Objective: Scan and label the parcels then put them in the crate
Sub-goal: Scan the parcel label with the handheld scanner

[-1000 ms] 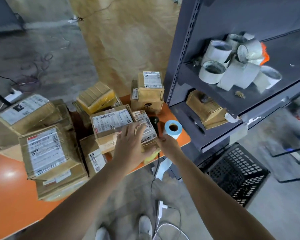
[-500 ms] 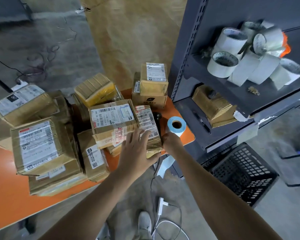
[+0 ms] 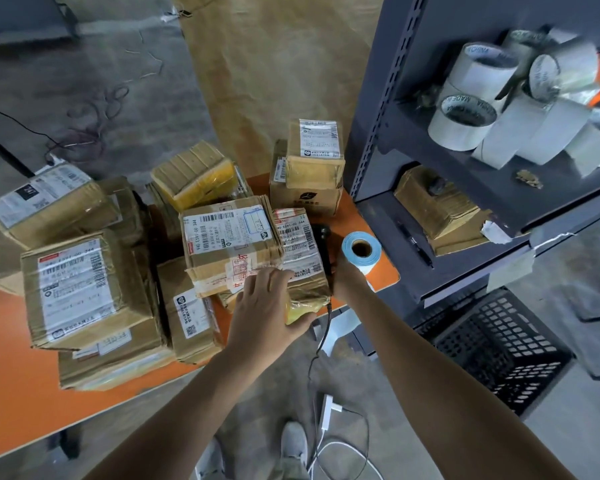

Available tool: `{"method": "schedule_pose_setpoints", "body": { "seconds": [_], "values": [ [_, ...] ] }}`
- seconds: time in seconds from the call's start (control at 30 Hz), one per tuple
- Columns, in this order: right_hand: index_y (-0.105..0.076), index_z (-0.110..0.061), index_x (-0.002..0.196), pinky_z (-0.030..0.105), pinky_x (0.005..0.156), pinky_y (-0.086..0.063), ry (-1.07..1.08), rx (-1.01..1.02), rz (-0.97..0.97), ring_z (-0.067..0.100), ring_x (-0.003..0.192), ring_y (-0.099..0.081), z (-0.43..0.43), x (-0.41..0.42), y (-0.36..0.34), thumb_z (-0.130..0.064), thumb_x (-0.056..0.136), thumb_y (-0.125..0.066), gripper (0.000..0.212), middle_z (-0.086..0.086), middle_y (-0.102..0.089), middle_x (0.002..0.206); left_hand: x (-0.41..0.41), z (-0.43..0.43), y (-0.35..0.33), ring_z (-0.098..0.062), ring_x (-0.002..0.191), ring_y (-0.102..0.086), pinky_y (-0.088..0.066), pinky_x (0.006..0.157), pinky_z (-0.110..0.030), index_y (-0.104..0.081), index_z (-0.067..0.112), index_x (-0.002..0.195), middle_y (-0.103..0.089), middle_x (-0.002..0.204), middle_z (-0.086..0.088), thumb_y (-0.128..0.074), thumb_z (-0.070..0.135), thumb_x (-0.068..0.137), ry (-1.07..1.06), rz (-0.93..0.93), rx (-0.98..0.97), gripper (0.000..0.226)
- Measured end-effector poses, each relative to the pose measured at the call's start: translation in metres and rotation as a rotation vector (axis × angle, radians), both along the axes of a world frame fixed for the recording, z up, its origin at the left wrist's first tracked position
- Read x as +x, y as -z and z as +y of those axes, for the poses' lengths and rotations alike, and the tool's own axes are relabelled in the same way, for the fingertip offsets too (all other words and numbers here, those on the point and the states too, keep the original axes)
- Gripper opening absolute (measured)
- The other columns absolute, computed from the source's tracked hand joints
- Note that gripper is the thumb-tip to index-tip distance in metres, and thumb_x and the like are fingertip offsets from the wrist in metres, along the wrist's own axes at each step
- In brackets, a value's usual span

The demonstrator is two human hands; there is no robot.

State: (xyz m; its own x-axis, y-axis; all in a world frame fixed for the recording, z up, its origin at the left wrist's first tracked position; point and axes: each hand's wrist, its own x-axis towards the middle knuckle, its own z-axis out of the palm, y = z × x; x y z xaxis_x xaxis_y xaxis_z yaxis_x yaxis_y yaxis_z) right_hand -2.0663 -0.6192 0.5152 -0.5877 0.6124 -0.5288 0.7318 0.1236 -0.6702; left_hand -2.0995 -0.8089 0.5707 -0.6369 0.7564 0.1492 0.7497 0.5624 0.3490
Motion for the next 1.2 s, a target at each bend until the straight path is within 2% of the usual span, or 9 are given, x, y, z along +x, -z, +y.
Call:
{"method": "schedule_pose_setpoints", "body": {
  "seconds": [0.07,0.2,0.3,0.4,0.63,0.83,1.0,1.1,1.2],
  "values": [
    [-0.050,-0.015,0.110,0.032,0.065,-0.045,-0.022,0.087,-0.074,0.030,0.086,-0.063,0.003,0.002,-0.003,-0.027,0.092,-0.058,0.023,0.008,-0.066,0.094,-0.001,-0.003,-0.003,-0.028,0.107,-0.053,-0.053,0.082,-0.041,-0.054,0.013,0.121,-0.053,0.118,-0.007,-0.053,0.063,0.075,-0.015,-0.025,0.017,0.068],
    [-0.051,-0.011,0.081,0.026,0.048,-0.034,-0.019,0.125,-0.035,0.018,0.055,-0.049,-0.003,0.018,-0.047,-0.029,0.093,-0.054,0.022,0.003,-0.052,0.063,-0.007,-0.007,-0.015,-0.027,0.112,-0.051,-0.053,0.085,-0.041,-0.051,0.016,0.124,-0.050,0.123,-0.007,-0.051,0.065,0.076,-0.060,-0.073,0.040,0.069],
    [-0.052,-0.013,0.086,0.024,0.047,-0.035,0.040,0.111,-0.001,0.015,0.054,-0.049,0.000,0.026,-0.072,-0.027,0.089,-0.056,0.015,0.001,-0.054,0.065,-0.012,-0.008,-0.031,-0.026,0.116,-0.050,-0.051,0.086,-0.040,-0.052,0.018,0.124,-0.051,0.123,-0.007,-0.058,0.060,0.076,-0.116,-0.091,0.087,0.064],
    [-0.063,-0.006,0.099,0.021,0.049,-0.041,0.075,0.084,0.049,0.014,0.057,-0.054,-0.002,0.026,-0.094,-0.027,0.084,-0.057,0.026,0.003,-0.061,0.072,-0.020,-0.010,-0.043,-0.027,0.113,-0.049,-0.047,0.088,-0.039,-0.054,0.015,0.122,-0.052,0.121,-0.008,-0.066,0.052,0.079,-0.156,-0.076,0.126,0.058],
    [-0.048,-0.017,0.096,0.036,0.071,-0.047,0.057,-0.098,0.132,0.030,0.085,-0.065,-0.027,0.008,-0.123,-0.036,0.077,-0.058,0.028,0.017,-0.063,0.094,-0.044,-0.025,-0.065,-0.031,0.125,-0.037,-0.038,0.101,-0.040,-0.041,0.017,0.138,-0.039,0.136,-0.013,-0.070,0.045,0.083,-0.419,-0.130,0.058,0.068],
    [-0.054,-0.009,0.090,0.034,0.061,-0.048,0.134,-0.299,0.244,0.021,0.064,-0.059,-0.052,-0.011,-0.121,-0.010,0.087,-0.056,0.003,0.011,-0.056,0.077,-0.061,-0.032,-0.071,-0.031,0.127,-0.034,-0.037,0.101,-0.042,-0.038,0.016,0.138,-0.036,0.140,-0.013,-0.064,0.046,0.086,-0.505,-0.159,0.063,0.065],
    [-0.058,-0.014,0.093,0.029,0.051,-0.045,0.182,-0.185,0.251,0.018,0.052,-0.054,-0.073,-0.025,-0.115,-0.015,0.084,-0.069,0.015,0.009,-0.061,0.070,-0.076,-0.035,-0.073,-0.031,0.133,-0.035,-0.040,0.102,-0.042,-0.027,0.015,0.147,-0.034,0.146,-0.012,-0.064,0.041,0.088,-0.530,-0.401,0.116,0.074],
    [-0.058,-0.013,0.102,0.029,0.053,-0.047,0.230,-0.143,0.271,0.016,0.054,-0.058,-0.079,-0.032,-0.110,-0.021,0.081,-0.074,0.028,0.006,-0.066,0.075,-0.078,-0.040,-0.076,-0.030,0.122,-0.050,-0.050,0.092,-0.038,-0.019,0.020,0.151,-0.031,0.149,-0.011,-0.066,0.031,0.086,-0.508,-0.462,0.121,0.080],
    [-0.057,-0.013,0.103,0.028,0.052,-0.047,0.200,-0.085,0.263,0.014,0.050,-0.056,-0.082,-0.035,-0.111,-0.022,0.080,-0.075,0.030,0.004,-0.067,0.071,-0.088,-0.044,-0.080,-0.023,0.086,-0.063,-0.054,0.061,-0.031,-0.013,0.025,0.154,-0.025,0.150,-0.013,-0.072,0.021,0.081,-0.568,-0.716,0.161,0.094]
  ]
}}
